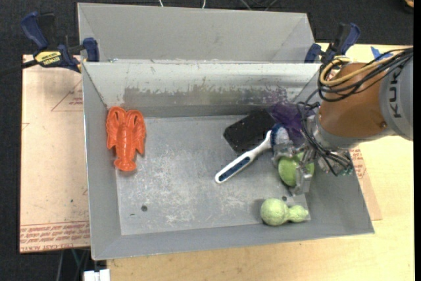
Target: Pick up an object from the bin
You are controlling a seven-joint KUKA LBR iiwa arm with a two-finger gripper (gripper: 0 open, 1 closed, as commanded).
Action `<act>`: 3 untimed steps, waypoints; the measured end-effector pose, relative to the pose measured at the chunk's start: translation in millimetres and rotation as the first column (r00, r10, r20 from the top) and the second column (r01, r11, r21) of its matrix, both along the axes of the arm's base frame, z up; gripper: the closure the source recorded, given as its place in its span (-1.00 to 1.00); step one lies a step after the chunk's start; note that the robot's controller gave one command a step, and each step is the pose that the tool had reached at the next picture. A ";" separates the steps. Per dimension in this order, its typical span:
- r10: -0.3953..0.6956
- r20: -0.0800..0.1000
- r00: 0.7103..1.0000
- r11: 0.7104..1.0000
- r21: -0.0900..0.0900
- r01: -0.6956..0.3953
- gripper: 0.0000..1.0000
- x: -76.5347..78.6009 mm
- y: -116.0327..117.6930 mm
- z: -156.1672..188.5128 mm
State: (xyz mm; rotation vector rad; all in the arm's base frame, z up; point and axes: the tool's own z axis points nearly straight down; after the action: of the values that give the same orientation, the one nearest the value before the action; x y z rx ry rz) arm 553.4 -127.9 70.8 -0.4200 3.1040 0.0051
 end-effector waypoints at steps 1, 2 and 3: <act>0.000 0.000 1.000 1.000 0.000 0.000 1.00 0.0 0.0 0.0; 0.000 0.000 1.000 1.000 0.000 0.000 1.00 0.0 0.0 0.0; 0.000 0.000 1.000 1.000 0.000 0.000 1.00 0.0 0.0 0.0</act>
Offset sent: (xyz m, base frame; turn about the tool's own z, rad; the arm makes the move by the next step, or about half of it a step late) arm 0.0000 0.0000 0.0000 0.0000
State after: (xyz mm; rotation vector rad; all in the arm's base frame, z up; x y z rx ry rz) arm 553.4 -127.9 70.8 -0.4203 3.1040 0.0051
